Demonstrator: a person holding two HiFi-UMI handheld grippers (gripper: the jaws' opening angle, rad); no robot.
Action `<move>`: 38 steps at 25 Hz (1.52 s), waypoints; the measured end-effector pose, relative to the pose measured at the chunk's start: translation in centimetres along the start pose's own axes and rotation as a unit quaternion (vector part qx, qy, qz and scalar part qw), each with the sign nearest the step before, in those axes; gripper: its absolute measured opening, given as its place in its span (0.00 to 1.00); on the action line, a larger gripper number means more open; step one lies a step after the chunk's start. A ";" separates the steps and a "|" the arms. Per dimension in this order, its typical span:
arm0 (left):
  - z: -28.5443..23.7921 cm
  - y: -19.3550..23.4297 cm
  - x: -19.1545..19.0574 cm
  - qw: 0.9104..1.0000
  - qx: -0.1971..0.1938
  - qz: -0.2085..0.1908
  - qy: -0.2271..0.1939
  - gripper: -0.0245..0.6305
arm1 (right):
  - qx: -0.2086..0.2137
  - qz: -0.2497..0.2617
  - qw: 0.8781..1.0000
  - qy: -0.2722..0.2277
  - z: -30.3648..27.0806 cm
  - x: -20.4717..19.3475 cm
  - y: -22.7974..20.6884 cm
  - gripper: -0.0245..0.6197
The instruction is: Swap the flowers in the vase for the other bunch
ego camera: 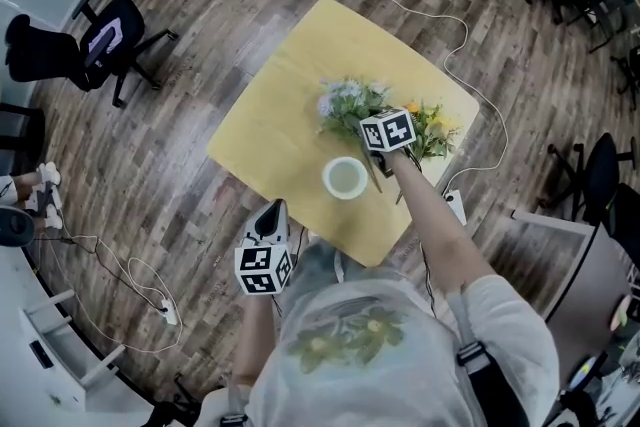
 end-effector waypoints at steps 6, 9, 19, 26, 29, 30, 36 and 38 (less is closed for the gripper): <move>-0.3 -0.5 0.5 1.000 -0.008 -0.007 -0.003 0.06 | -0.013 0.009 0.999 -0.033 2.2 1.7 0.5 0.27; -0.5 -0.8 0.9 1.000 -0.015 -0.013 -0.006 0.06 | -0.027 0.015 0.998 -0.058 4.0 2.4 0.7 0.30; -0.9 -1.1 3.3 0.999 -0.029 -0.027 -0.028 0.06 | -0.039 -0.014 0.985 -0.168 12.2 2.2 1.6 0.30; -1.6 -1.2 4.7 0.998 -0.041 -0.035 -0.034 0.06 | -0.075 -0.051 0.976 -0.196 17.0 -0.5 0.3 0.29; -1.9 -1.8 5.0 0.997 -0.046 -0.040 -0.038 0.06 | -0.099 -0.066 0.972 -0.201 19.0 -2.3 -1.0 0.30; -1.9 -2.0 5.1 0.997 -0.048 -0.041 -0.039 0.06 | -0.107 -0.071 0.971 -0.202 19.6 -2.9 -1.5 0.30; -2.3 -2.8 5.7 0.996 -0.058 -0.050 -0.037 0.06 | -0.148 -0.101 0.962 -0.206 22.1 -5.3 -4.0 0.31; -2.3 -3.1 5.6 0.996 -0.059 -0.052 -0.036 0.06 | -0.157 -0.108 0.959 -0.208 22.8 -5.9 -4.6 0.32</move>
Point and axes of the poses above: the fingertips, and each gripper's own axes: z backward along the fingers, y to its left, x out of its top, the point moved 1 cm from there along z, backward along the fingers, and after that the axes turned 7 degrees about x, right-handed, at the moved point
